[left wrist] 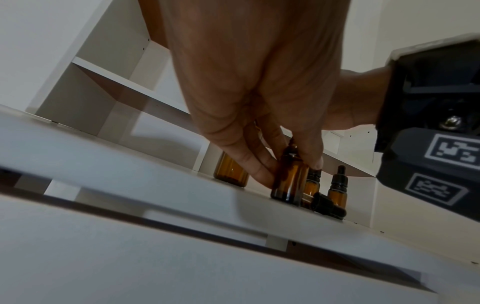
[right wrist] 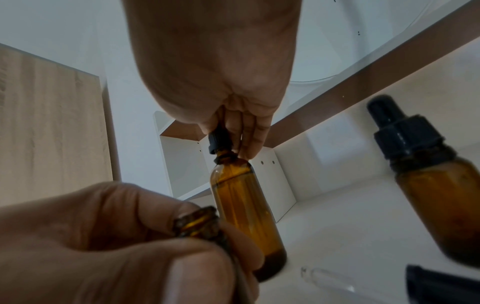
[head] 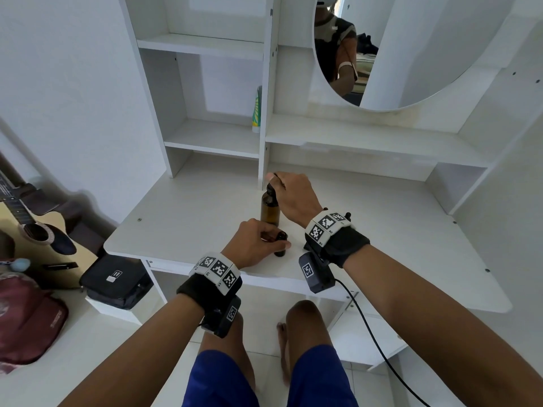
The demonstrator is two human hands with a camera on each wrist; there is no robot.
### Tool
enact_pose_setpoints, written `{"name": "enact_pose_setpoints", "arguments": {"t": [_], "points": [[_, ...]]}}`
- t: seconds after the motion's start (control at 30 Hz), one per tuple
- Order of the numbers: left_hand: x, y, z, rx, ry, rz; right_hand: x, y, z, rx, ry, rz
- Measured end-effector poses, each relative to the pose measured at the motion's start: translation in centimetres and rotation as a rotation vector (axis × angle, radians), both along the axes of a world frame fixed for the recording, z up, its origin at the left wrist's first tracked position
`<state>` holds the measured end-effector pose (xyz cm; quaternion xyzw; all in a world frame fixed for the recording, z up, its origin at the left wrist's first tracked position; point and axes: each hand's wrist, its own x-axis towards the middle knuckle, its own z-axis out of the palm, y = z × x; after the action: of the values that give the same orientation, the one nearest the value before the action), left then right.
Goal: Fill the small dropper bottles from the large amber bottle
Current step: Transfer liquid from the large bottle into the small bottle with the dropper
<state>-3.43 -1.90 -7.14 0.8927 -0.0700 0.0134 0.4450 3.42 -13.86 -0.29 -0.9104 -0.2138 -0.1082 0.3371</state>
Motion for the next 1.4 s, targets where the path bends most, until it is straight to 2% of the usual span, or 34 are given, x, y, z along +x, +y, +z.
{"name": "enact_pose_setpoints", "arguments": {"t": [0.13, 0.53, 0.63, 0.87, 1.4], "points": [[0.1, 0.0, -0.1, -0.010, 0.013, 0.010, 0.2, -0.4, 0.6, 0.028, -0.022, 0.034], [0.0, 0.0, 0.0, -0.027, 0.036, 0.012, -1.0, -2.6, 5.8, 0.328, -0.253, -0.001], [0.0, -0.1, 0.0, -0.021, 0.037, 0.013, -2.1, -3.5, 5.3, 0.339, -0.246, -0.001], [-0.1, -0.1, 0.0, -0.029, 0.036, 0.018, -4.5, -5.1, 2.0, 0.323, -0.088, 0.057], [-0.1, -0.1, 0.2, -0.023, 0.046, 0.007, -4.7, -4.9, 0.5, 0.263, -0.065, 0.126]]}}
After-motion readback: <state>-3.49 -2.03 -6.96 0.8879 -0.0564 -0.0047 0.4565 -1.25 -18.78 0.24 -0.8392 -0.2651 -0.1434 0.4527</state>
